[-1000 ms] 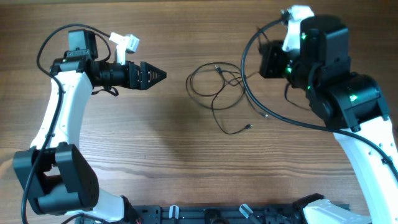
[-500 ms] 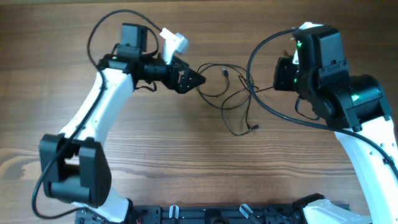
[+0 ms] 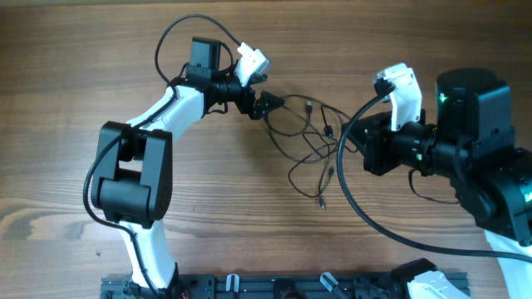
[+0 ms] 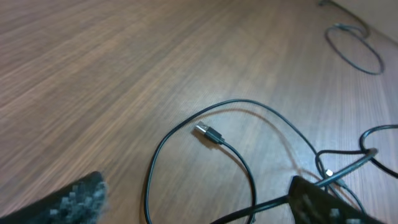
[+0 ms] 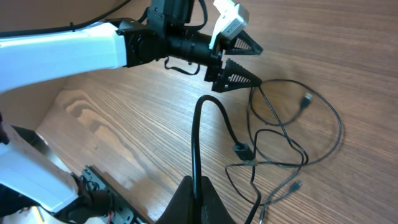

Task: Untangle cables

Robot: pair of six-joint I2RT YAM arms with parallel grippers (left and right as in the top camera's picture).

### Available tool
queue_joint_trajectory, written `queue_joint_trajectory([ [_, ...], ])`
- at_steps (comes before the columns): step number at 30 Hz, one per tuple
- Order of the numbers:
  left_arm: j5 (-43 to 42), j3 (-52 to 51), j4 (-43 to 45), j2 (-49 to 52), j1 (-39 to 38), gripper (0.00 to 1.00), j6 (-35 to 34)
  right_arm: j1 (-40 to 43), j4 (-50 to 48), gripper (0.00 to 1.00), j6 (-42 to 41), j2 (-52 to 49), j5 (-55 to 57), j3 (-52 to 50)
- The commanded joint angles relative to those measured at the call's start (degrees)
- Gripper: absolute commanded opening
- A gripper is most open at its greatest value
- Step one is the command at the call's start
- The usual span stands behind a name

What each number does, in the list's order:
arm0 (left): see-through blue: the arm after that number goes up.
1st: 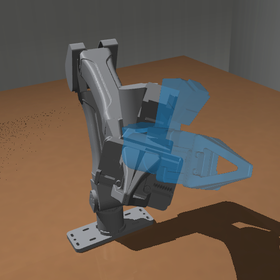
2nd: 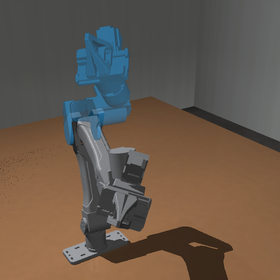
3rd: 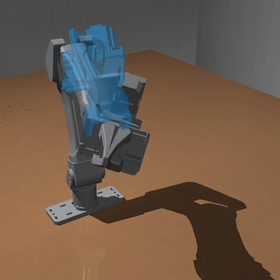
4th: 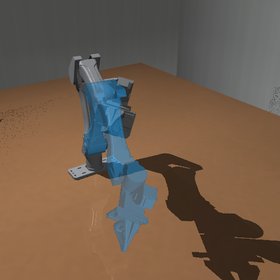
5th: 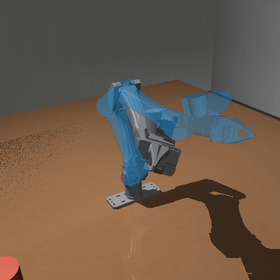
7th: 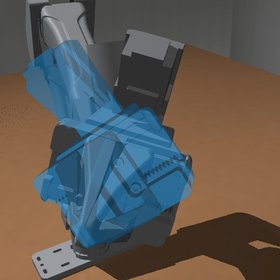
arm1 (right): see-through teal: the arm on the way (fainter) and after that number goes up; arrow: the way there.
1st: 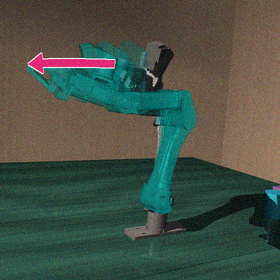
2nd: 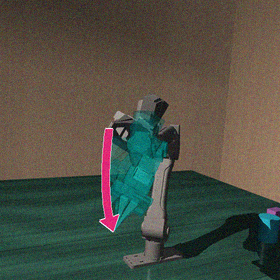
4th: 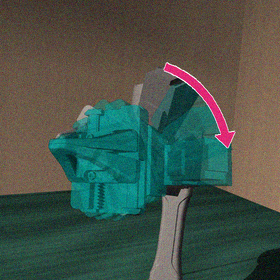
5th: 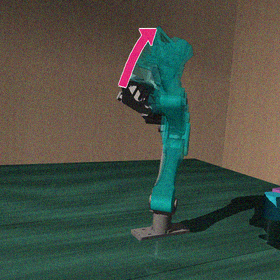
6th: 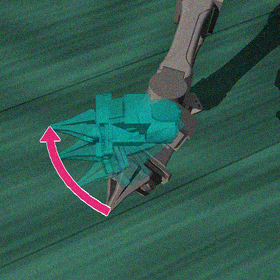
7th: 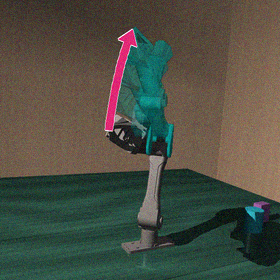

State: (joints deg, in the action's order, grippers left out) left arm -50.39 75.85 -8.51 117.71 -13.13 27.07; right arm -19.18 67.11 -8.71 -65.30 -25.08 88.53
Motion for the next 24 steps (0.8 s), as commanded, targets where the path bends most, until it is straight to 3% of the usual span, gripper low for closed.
queue_joint_trajectory([
  [1, -6.01, 0.13, -2.89, 1.25, -0.11, 0.91, 4.52, 0.13, -0.61, 0.04, 0.39, -0.26, -1.40, 0.50],
  [6, -12.31, 0.13, -11.96, 1.25, -0.13, 0.95, 12.72, 0.13, -3.48, 0.04, -0.24, -3.39, 4.42, 0.50],
  [9, -14.12, 0.13, -15.21, 1.25, -0.31, 0.90, 17.79, 0.13, -4.48, 0.04, -0.42, -4.57, 3.56, 0.50],
  [17, -8.72, 0.13, -10.36, 3.96, -2.95, 0.79, 17.51, 0.13, -4.57, 0.04, -0.37, -4.17, 0.31, 0.50],
  [21, -8.92, 0.13, -6.54, 4.90, -4.92, 0.65, 17.51, 0.13, -4.57, 0.04, -0.28, -4.17, -1.90, 0.50],
  [24, -8.85, 0.13, -3.37, 4.92, -5.09, 0.60, 17.46, 0.13, -4.57, 0.04, -0.26, -4.17, -2.93, 0.50],
])
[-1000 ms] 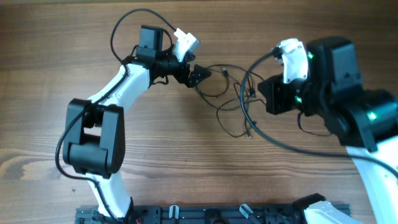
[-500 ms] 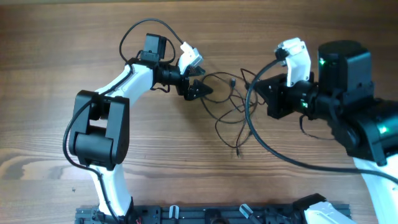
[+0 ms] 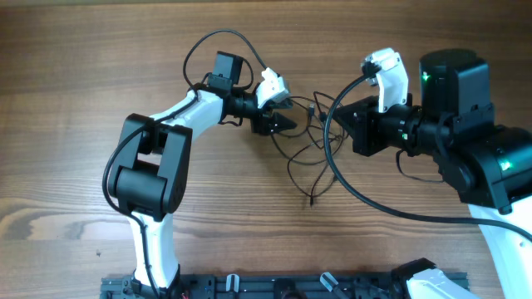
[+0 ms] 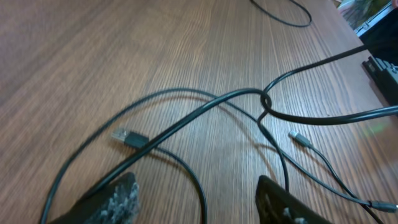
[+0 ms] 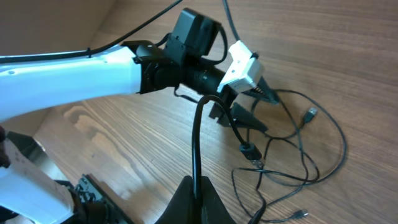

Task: Untangle cables

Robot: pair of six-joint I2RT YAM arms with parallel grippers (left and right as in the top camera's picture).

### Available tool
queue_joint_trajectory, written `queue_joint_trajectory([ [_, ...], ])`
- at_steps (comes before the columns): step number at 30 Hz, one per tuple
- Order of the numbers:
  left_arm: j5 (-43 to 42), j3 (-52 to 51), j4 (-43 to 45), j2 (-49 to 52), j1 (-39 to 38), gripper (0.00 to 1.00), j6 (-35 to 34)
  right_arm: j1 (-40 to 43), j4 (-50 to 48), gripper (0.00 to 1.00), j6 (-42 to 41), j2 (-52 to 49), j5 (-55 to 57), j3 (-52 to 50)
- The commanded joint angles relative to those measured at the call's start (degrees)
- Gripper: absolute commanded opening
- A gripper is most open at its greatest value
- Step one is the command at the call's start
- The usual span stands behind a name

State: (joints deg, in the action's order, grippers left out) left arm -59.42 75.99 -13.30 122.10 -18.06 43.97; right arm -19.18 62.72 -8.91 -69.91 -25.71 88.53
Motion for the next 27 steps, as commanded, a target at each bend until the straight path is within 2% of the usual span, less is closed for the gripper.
queue_joint_trajectory([
  [1, 0.61, 0.00, 2.03, 0.52, -0.15, 0.61, -0.28, 0.13, -0.24, 0.04, -0.07, 0.44, -2.29, 0.50],
  [3, 2.16, 0.00, 4.42, 0.50, -0.15, 0.66, -4.74, 0.13, -0.42, 0.04, -0.04, 0.42, -2.27, 0.50],
  [5, 2.91, 0.00, 7.19, 0.50, -0.09, 0.64, -7.41, 0.13, -0.61, 0.04, -0.04, 0.42, -2.27, 0.50],
  [7, 6.71, 0.00, 12.74, 0.50, -0.04, 0.66, -14.73, 0.13, -0.59, 0.04, -0.04, 0.42, -2.29, 0.50],
  [8, 9.75, 0.00, 18.58, 0.50, -0.04, 0.72, -21.88, 0.13, -0.52, 0.04, -0.09, 0.42, -3.06, 0.50],
  [10, 10.47, 0.00, 22.01, 0.50, -0.07, 0.78, -26.32, 0.13, -0.50, 0.04, 0.04, 0.42, -4.22, 0.50],
  [14, 10.47, 0.00, 21.90, 0.52, -0.20, 0.87, -26.40, 0.13, -0.52, 0.04, 0.39, 0.44, -4.79, 0.50],
  [17, 10.45, 0.00, 21.68, 1.22, -0.63, 0.89, -26.21, 0.13, -0.68, 0.04, 0.42, 0.42, -5.07, 0.50],
  [24, 10.43, 0.00, 21.68, 4.24, -2.84, 0.82, -26.21, 0.13, -1.42, 0.04, 0.39, 0.42, -5.07, 0.50],
  [25, 10.40, 0.00, 21.68, 4.24, -2.89, 0.78, -26.21, 0.13, -1.42, 0.04, 0.35, 0.42, -5.07, 0.50],
  [27, 9.79, 0.00, 21.18, 4.24, -2.89, 0.61, -24.30, 0.13, -1.44, 0.04, 0.35, 0.42, -5.07, 0.50],
])
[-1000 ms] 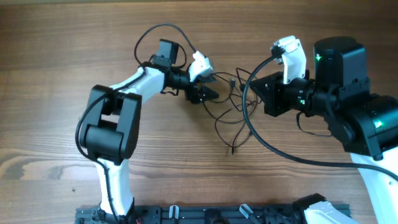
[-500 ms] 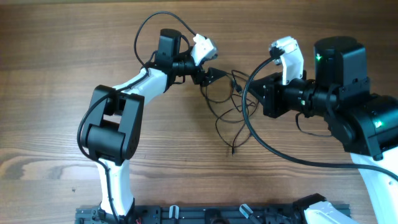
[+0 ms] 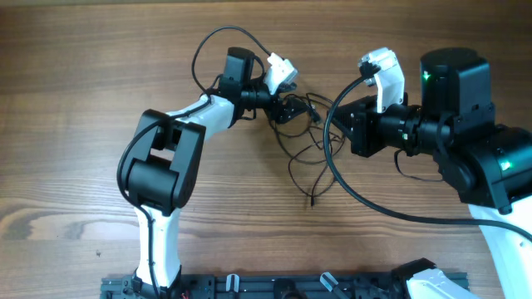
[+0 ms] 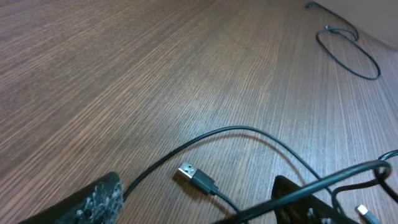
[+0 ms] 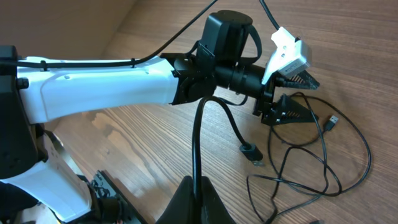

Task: Untangle cables

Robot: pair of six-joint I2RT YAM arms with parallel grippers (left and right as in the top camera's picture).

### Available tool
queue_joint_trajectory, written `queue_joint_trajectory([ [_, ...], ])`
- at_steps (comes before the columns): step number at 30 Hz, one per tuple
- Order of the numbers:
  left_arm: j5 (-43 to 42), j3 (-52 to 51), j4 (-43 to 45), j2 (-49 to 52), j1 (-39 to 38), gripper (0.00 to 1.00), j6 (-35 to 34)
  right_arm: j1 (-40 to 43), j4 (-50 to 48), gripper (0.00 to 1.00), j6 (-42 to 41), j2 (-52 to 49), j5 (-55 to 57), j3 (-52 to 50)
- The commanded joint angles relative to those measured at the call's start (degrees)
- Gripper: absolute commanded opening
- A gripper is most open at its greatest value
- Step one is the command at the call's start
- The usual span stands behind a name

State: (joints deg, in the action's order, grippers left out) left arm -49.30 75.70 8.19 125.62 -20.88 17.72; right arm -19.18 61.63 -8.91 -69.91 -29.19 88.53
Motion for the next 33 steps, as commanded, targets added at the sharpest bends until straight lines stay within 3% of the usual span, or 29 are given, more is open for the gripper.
queue_joint_trajectory([
  [1, -0.35, 0.28, -1.18, 0.72, -0.07, 0.44, 3.13, 0.13, -0.35, 0.04, 0.31, 0.42, -1.60, 0.50],
  [2, -0.31, 0.28, -1.60, 0.72, -0.07, 0.05, 3.08, 0.13, -0.37, 0.04, 0.33, 0.42, -1.60, 0.50],
  [7, 5.57, 0.28, -2.19, 0.70, 1.53, 0.04, -0.83, 0.13, -0.87, 0.04, -0.11, 0.42, -1.55, 0.50],
  [10, 4.83, 0.28, -3.96, 0.04, 6.60, 0.04, -4.35, 0.13, -0.35, 0.04, -0.20, 0.35, 3.15, 0.50],
  [15, 1.31, 0.28, -16.17, -6.45, 19.74, 0.04, -4.70, 0.13, 2.95, 0.04, -0.24, -2.32, 24.92, 0.33],
  [20, 1.36, 0.28, -25.49, -15.56, 31.80, 0.08, -4.70, 2.34, 2.40, 0.04, -0.26, -10.29, 38.40, 0.33],
  [26, 1.38, 0.28, -31.69, -23.15, 42.03, 0.08, -4.72, 18.47, -2.12, 0.04, -1.68, -21.09, 35.06, 0.33],
  [33, 2.01, 0.28, -33.51, -27.63, 51.43, 0.08, -7.76, 38.64, -5.11, 0.04, -3.96, -22.05, 29.40, 0.33],
])
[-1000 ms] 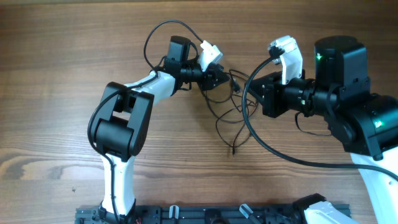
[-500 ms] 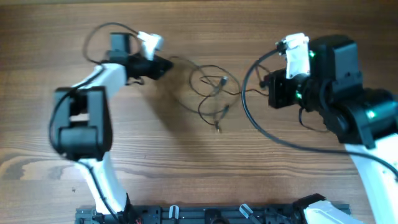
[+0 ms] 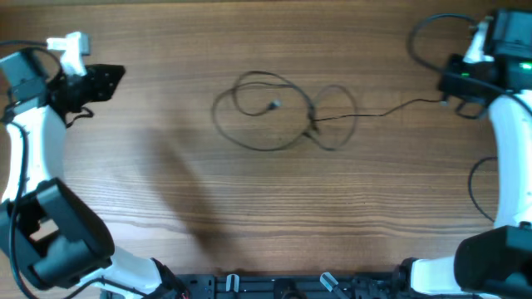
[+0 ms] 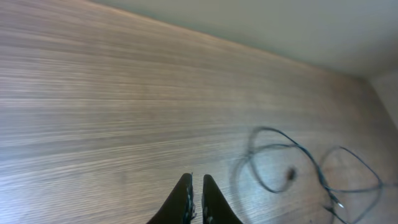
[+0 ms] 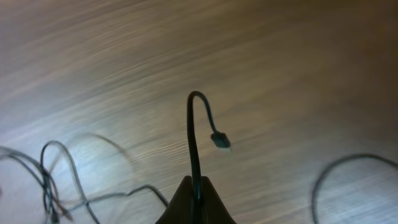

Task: Untangle cables

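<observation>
Thin black cables (image 3: pixel 253 143) lie in loose loops on the middle of the wooden table (image 3: pixel 166 208), crossing at a knot (image 3: pixel 313 123); a plug (image 3: pixel 274 105) rests inside the left loop. One strand (image 3: pixel 391 108) runs right to my right gripper (image 3: pixel 450 97), which is shut on a black cable (image 5: pixel 191 134) whose plug end (image 5: pixel 219 140) curls over the fingers (image 5: pixel 186 202). My left gripper (image 3: pixel 115 75) hangs at the far left, shut with nothing in it. In the left wrist view the loops (image 4: pixel 273 146) lie well ahead of my left gripper (image 4: pixel 196 185).
Another dark cable arc (image 5: pixel 339 171) lies at the right in the right wrist view. A rail with clips (image 3: pixel 283 286) runs along the table's near edge. The arms' own leads loop by each wrist.
Both grippers were together over the tangle in the middle; now they are far apart at the table's left and right ends. The left gripper has shut, and the cables lie spread out.
My right gripper stayed shut on a black cable at every moment. My left gripper stood open at the tangle's left edge, then over its loops and a USB plug. Now the left is shut and far from the cables, which lie looser with one strand drawn right.
</observation>
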Robot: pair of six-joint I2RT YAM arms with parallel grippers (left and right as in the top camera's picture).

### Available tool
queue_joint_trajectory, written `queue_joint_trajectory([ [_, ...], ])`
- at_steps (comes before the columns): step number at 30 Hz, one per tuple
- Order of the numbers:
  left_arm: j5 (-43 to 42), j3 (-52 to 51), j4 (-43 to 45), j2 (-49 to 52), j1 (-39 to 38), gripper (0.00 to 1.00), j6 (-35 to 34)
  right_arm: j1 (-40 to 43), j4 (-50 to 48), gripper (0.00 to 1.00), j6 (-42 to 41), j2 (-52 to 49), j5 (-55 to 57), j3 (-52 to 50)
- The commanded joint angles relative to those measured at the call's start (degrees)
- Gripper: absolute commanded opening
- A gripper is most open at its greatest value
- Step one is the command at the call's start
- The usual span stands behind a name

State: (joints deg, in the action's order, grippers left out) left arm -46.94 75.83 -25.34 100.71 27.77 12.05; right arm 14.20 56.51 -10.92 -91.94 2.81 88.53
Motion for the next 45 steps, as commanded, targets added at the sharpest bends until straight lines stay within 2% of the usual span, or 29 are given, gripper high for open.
queue_joint_trajectory([
  [1, -0.35, 0.15, -0.28, -3.48, 3.85, 0.08, -2.25, 7.89, 0.11, 0.04, -1.60, -0.02, -4.98, 0.33],
  [5, -0.37, 0.15, -2.64, -4.00, 2.89, 0.10, -2.23, 7.19, 0.15, 0.04, -1.05, -0.22, -10.43, 0.28],
  [7, -0.37, 0.15, -3.63, -4.00, -0.39, 0.14, -2.25, 1.38, 0.48, 0.04, -1.07, -0.55, -10.47, 0.28],
  [13, 0.02, 0.15, -3.65, -3.96, -7.43, 0.11, -2.25, -21.14, -1.57, 0.04, -1.09, -0.57, -12.07, 0.28],
  [16, 1.03, 0.15, -4.52, -3.96, -7.74, 0.11, -2.27, -28.83, -3.02, 0.04, -4.20, -0.57, -5.42, 0.28],
  [17, 1.05, 0.15, -5.09, -3.96, -7.65, 0.11, -2.27, -29.29, -3.15, 0.04, -5.68, -0.57, -1.84, 0.28],
  [21, 1.62, 0.15, -6.08, -3.96, -7.65, 0.11, -2.27, -27.54, -2.71, 0.04, -2.71, -2.43, 0.94, 0.26],
  [25, 1.62, 0.15, -8.44, -3.96, -7.69, 0.11, -2.25, -27.39, -4.26, 0.04, -2.69, -10.64, 5.64, 0.26],
  [26, 1.62, 0.15, -9.05, -3.96, -7.69, 0.11, -2.25, -27.15, -4.61, 0.15, -3.02, -12.79, 6.88, 0.26],
  [27, 1.60, 0.15, -9.88, -3.96, -7.69, 0.11, -2.25, -26.73, -4.35, 0.58, -3.04, -15.15, 6.69, 0.26],
  [28, 1.60, 0.15, -10.56, -3.96, -7.69, 0.11, -2.25, -26.53, -3.69, 0.84, -3.17, -16.61, 6.58, 0.26],
  [29, 1.60, 0.15, -11.32, -3.96, -7.69, 0.11, -2.25, -26.49, -3.08, 0.94, -3.21, -17.44, 6.60, 0.26],
  [30, 1.60, 0.15, -11.85, -3.96, -7.69, 0.11, -2.23, -26.51, -2.91, 0.99, -3.13, -17.44, 6.60, 0.26],
  [32, 1.60, 0.15, -12.37, -3.96, -7.69, 0.11, -2.25, -27.21, -2.51, 1.00, -1.01, -15.13, 4.52, 0.28],
  [34, 1.60, 0.15, -12.68, -3.96, -7.69, 0.12, -2.25, -28.30, 3.10, 1.00, -1.25, -13.97, -4.15, 0.26],
  [36, 1.57, 0.15, -12.68, -3.96, -7.69, 0.12, -2.25, -30.10, 7.04, 0.99, -2.67, -14.01, -4.79, -0.44],
  [39, 1.60, 0.15, -12.94, -3.96, -7.69, 0.12, -2.23, -35.41, 10.47, 0.98, 2.56, -13.99, -5.49, -0.55],
  [41, 1.60, 0.15, -13.11, -3.96, -7.69, 0.13, -2.23, -37.53, 8.55, 0.98, 3.34, -14.01, -5.27, -1.57],
  [45, 1.57, 0.15, -13.33, -3.96, -7.69, 0.13, -2.23, -37.59, -5.11, 0.96, 1.70, -14.34, 0.61, -9.99],
])
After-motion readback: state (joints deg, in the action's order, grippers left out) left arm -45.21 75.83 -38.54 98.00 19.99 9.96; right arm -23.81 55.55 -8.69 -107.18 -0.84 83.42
